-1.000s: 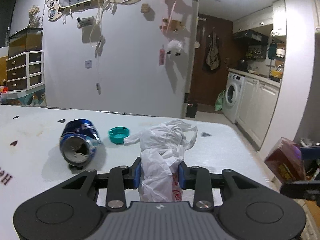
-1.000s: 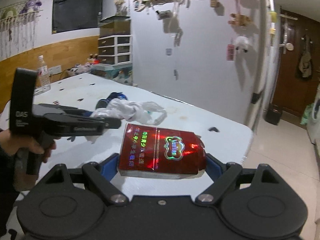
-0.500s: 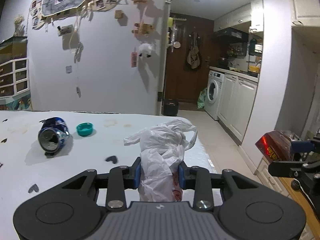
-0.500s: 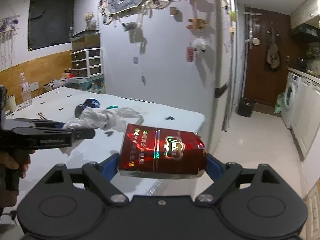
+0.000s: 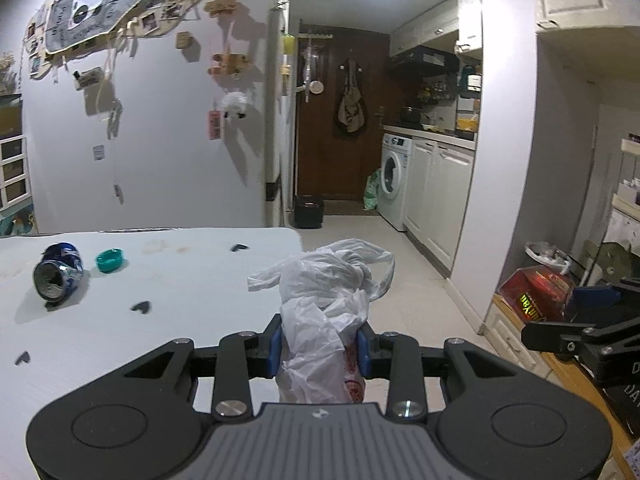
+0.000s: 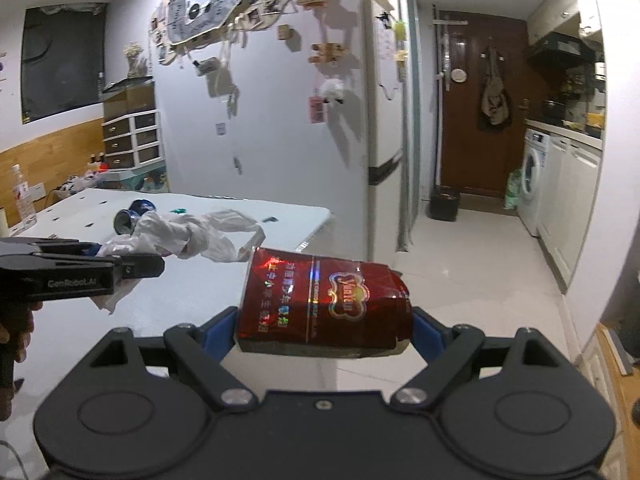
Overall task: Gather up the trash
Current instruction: 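Carry the white bag and red packet with both tools over the wastebasket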
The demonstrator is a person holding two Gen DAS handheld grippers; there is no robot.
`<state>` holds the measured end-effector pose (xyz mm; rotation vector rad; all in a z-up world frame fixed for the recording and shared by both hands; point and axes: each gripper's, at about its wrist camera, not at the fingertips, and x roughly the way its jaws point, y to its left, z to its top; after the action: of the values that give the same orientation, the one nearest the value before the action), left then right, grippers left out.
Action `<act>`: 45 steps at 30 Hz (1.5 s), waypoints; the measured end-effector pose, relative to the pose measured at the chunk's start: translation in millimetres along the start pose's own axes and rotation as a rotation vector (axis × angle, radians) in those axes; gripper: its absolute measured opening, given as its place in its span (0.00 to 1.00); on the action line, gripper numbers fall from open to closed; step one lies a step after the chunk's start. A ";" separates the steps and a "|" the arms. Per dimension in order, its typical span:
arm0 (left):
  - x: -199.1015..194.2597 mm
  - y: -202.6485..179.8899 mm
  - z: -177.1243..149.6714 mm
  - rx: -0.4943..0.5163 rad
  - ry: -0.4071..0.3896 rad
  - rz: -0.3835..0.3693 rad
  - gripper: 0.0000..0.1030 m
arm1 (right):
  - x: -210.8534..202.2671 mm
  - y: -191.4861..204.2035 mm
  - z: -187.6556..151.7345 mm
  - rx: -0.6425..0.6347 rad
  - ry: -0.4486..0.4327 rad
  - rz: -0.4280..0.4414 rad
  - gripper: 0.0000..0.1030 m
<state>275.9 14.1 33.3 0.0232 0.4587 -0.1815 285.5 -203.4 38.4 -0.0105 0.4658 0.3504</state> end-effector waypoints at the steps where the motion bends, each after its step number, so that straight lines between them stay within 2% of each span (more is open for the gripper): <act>1: 0.6 -6.0 -1.4 0.004 0.003 -0.003 0.35 | -3.6 -3.9 -3.1 0.004 0.000 -0.008 0.87; 10: 12.5 -59.1 -16.1 0.030 0.048 -0.076 0.35 | -26.5 -43.5 -33.0 0.061 0.020 -0.061 0.87; 16: 35.8 -88.1 -23.2 0.043 0.131 -0.158 0.35 | -28.5 -66.9 -56.8 0.091 0.052 -0.096 0.87; 22: 69.5 -117.7 -36.5 0.115 0.232 -0.222 0.35 | -21.2 -89.2 -86.6 0.124 0.114 -0.142 0.87; 28: 105.2 -139.3 -52.9 0.179 0.326 -0.249 0.35 | -11.1 -107.3 -115.2 0.146 0.188 -0.178 0.87; 36: 153.4 -144.3 -72.7 0.145 0.427 -0.267 0.35 | 17.7 -117.9 -151.2 0.162 0.310 -0.187 0.87; 40: 174.5 -138.4 -88.7 0.065 0.486 -0.282 0.35 | 39.5 -115.1 -170.5 0.159 0.384 -0.151 0.87; 45: 198.2 -137.1 -117.2 0.054 0.586 -0.262 0.35 | 73.5 -104.3 -197.9 0.133 0.498 -0.109 0.87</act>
<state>374.5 -146.8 -156.9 0.0704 1.0429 -0.4492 294.9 -295.0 -178.3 0.0067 0.9774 0.2062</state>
